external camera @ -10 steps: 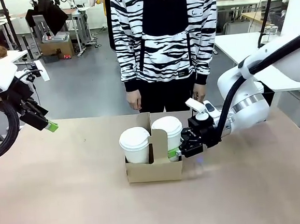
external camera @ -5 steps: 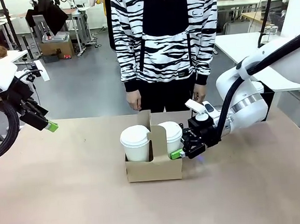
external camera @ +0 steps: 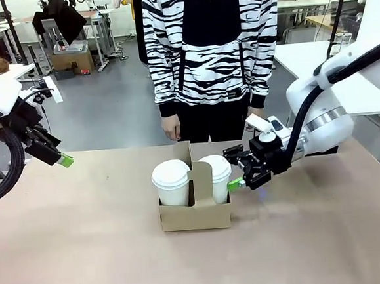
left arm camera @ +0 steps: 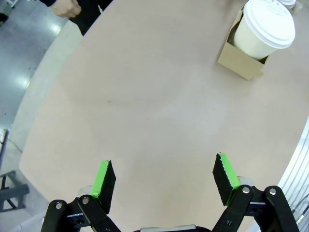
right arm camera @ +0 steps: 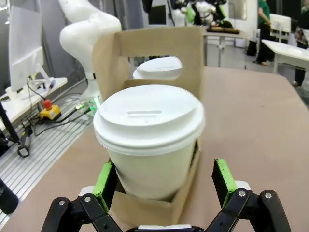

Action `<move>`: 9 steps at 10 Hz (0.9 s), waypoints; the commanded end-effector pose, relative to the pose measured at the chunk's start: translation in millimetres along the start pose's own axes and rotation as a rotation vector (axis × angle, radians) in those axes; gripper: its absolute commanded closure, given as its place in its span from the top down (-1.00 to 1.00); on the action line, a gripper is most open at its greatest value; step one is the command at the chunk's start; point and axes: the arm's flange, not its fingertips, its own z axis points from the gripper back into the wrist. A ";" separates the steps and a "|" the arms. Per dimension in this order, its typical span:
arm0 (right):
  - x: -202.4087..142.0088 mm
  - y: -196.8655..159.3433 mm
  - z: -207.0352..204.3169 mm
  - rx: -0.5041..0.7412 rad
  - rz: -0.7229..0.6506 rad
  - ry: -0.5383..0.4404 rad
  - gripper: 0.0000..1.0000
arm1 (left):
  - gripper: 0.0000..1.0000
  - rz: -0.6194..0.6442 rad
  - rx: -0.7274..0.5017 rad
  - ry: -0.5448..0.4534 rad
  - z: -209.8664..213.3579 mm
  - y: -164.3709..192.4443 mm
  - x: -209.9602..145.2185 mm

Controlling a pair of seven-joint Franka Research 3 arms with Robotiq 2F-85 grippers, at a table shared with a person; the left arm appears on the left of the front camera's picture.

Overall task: Pour a drink into a cup and package it in a carrier.
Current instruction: Insert the held 600 ml Paper Cup into the Cup Carrier.

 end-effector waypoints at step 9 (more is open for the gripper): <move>128.0 151.7 212.9 -0.769 -0.491 0.427 1.00 | 1.00 -0.005 -0.009 -0.004 0.6 0.1 -1.3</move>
